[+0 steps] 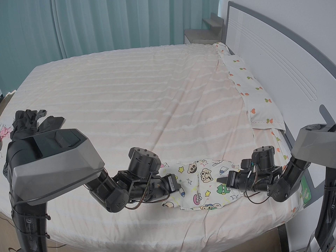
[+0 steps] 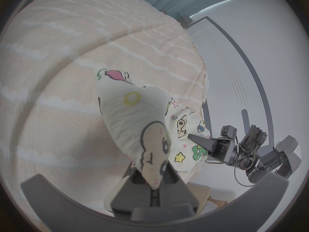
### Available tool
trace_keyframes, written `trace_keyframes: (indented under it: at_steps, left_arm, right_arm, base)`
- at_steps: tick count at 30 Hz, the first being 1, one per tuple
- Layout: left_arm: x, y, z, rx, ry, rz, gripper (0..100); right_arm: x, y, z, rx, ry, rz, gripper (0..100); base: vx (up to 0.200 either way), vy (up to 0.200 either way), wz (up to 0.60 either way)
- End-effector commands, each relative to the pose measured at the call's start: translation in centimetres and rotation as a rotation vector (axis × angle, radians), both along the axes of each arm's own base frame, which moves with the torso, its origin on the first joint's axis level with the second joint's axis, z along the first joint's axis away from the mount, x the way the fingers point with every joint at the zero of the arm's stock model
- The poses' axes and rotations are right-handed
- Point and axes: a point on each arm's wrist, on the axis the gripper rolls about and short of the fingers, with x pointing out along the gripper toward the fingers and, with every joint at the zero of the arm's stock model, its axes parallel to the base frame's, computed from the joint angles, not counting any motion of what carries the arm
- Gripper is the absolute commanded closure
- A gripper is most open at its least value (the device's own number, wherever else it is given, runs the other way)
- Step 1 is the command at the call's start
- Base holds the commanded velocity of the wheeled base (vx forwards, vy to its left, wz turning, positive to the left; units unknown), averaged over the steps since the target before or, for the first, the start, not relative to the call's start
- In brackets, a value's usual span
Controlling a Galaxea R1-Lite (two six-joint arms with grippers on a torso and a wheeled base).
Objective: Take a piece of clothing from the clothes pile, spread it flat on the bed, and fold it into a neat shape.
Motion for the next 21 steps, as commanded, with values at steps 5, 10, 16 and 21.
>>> trace_keyframes:
  at_steps: [5, 10, 16, 21]
  left_arm:
    - [-0.4, 0.3, -0.6, 0.016, 0.022, 0.002, 0]
    - [-0.5, 0.4, -0.6, 0.02, 0.024, 0.005, 0]
    - [-1.0, 1.3, -0.7, 0.034, 0.041, 0.017, 0]
    - [-1.4, 3.2, -0.1, 0.055, 0.036, 0.07, 0]
  right_arm:
    - [-0.1, 0.0, -0.6, -0.008, 0.018, 0.002, 0]
    - [-0.3, -0.2, -0.6, -0.01, 0.021, -0.004, 0]
    - [-0.6, -1.3, -0.8, -0.018, 0.039, -0.035, 0]
    - [-1.3, -3.4, -0.6, -0.025, 0.062, -0.089, 0]
  base:
    - [0.0, 0.0, 0.0]
    - [0.0, 0.0, 0.0]
    - [0.0, 0.0, 0.0]
    - [0.0, 0.0, 0.0]
